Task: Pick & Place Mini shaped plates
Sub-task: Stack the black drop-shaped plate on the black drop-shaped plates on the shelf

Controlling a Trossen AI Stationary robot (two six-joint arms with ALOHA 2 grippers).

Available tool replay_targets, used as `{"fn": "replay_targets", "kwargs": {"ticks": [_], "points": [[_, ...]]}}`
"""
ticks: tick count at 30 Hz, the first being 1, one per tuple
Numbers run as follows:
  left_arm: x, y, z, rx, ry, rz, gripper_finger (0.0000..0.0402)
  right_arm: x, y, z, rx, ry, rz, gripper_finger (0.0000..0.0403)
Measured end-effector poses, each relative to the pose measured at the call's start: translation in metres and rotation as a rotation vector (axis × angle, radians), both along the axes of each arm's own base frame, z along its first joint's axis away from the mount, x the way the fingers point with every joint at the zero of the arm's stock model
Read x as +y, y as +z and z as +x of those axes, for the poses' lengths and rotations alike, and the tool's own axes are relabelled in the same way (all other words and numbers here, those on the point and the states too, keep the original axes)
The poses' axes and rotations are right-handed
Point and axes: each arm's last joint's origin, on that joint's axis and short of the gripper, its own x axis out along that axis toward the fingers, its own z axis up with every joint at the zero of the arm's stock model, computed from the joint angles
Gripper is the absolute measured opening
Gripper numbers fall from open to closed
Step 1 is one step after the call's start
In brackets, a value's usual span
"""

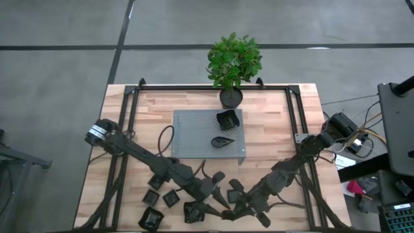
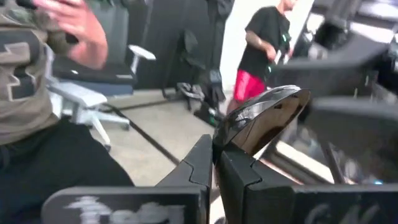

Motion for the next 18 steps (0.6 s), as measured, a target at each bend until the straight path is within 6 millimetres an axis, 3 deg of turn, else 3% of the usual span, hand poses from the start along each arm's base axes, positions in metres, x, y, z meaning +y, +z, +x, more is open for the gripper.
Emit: {"fn": "replay_targets", "kwargs": {"ticks": [6, 11, 18], "points": [[0.01, 0.012, -0.021, 0.169, 0.008, 0.083, 0.0145, -0.005, 0.004, -0.005, 0.091, -0.038, 0.001, 0.0012], [0.019, 0.021, -0.041, 0.318, 0.039, 0.102, 0.0145, -0.016, 0.008, -0.013, 0.195, -0.184, -0.062, 0.0013], [0.012, 0.008, -0.052, 0.372, 0.022, 0.147, 0.0145, -0.042, 0.027, -0.03, 0.326, -0.441, -0.138, 0.0013]]}}
